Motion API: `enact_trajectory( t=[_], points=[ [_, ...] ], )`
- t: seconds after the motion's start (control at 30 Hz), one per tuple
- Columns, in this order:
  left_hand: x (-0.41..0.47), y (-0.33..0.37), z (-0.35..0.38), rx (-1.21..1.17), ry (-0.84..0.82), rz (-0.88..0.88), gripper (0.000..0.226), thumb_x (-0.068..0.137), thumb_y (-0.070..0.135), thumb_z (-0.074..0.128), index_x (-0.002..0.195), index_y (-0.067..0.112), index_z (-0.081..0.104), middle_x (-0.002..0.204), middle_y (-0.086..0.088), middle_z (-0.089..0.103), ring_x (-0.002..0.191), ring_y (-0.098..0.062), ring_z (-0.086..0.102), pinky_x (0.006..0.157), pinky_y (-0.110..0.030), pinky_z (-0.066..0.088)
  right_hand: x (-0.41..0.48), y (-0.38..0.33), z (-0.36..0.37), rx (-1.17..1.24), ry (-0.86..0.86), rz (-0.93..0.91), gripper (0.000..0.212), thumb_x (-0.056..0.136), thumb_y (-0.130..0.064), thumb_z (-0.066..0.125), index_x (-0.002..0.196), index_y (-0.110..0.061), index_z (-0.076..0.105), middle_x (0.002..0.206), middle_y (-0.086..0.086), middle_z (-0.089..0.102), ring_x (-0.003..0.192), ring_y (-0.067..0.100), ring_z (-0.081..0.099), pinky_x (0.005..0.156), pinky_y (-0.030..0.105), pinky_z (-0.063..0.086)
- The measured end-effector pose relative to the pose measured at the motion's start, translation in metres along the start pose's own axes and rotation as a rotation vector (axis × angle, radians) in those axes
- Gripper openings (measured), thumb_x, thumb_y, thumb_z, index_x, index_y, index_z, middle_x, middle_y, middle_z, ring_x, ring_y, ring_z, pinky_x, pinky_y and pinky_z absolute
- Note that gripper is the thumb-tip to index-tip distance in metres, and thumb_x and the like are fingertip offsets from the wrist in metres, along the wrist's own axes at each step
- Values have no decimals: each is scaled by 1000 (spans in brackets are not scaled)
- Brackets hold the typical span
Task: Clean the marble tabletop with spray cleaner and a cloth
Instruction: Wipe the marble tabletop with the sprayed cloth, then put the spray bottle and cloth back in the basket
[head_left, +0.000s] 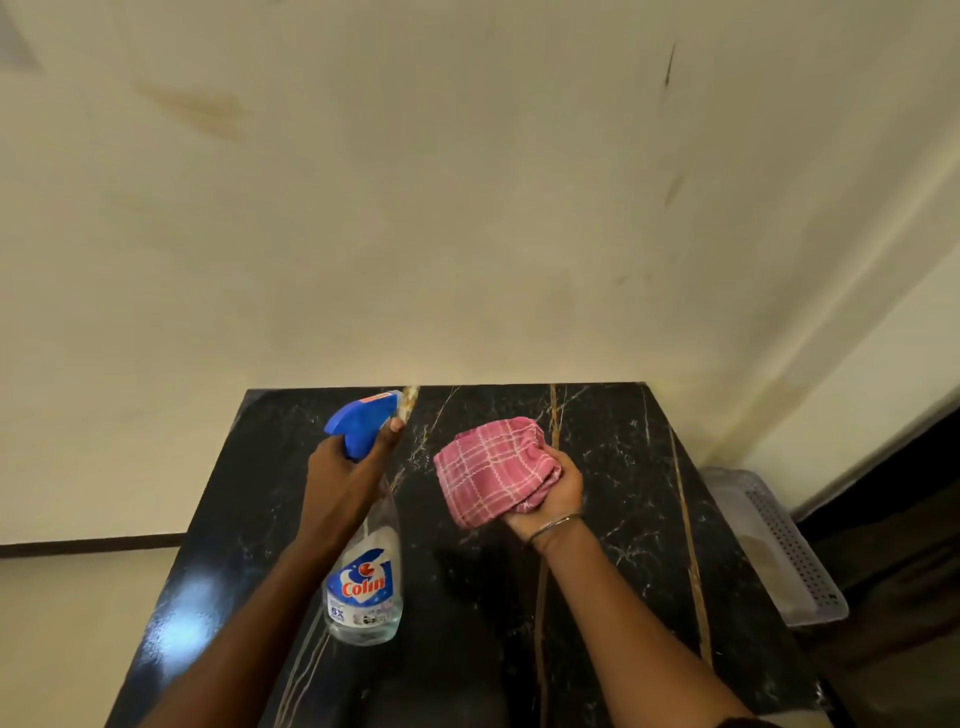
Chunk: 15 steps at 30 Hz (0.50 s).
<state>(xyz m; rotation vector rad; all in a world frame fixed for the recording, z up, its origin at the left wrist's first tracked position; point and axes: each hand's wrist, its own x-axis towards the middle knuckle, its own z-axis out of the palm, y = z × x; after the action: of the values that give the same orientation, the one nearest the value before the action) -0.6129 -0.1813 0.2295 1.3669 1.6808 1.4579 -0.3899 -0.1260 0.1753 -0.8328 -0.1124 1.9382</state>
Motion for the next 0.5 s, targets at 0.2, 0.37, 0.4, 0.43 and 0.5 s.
enact_trajectory(
  t=[0.2,0.37,0.4,0.43,0.5],
  points=[
    [-6,11,26,-24,-76,-14,39,88,42,61,76,5,57,61,-18,55,51,-17,52,56,-34,49,-24,-27,-25,-89,-86,-47,60,85,-52,60,132,-15,59,131,21,59,125,41,50,105,62,39],
    [-6,28,65,29,-172,22,40,91,45,59,78,7,58,65,-20,58,55,-24,56,59,-39,52,-43,-61,-64,-108,-87,-112,99,51,-42,94,137,-12,53,137,25,54,128,44,49,102,63,41],
    [-6,35,78,47,-195,39,41,92,44,58,78,5,58,64,-19,58,54,-23,55,57,-36,50,-47,-69,-72,-103,-86,-133,102,49,-39,95,136,-12,52,136,26,54,127,44,49,102,64,42],
    [-5,42,89,48,-207,50,43,92,44,58,78,3,58,63,-19,57,52,-19,54,55,-32,48,-51,-75,-78,-103,-71,-151,103,46,-37,97,135,-11,51,134,26,56,126,44,50,100,65,42],
    [-2,55,121,13,-235,72,42,91,42,58,76,2,57,58,-15,53,48,-13,51,51,-27,47,-56,-96,-94,-105,4,-195,102,42,-31,97,130,-11,51,127,25,61,121,43,54,96,63,47]
  ],
)
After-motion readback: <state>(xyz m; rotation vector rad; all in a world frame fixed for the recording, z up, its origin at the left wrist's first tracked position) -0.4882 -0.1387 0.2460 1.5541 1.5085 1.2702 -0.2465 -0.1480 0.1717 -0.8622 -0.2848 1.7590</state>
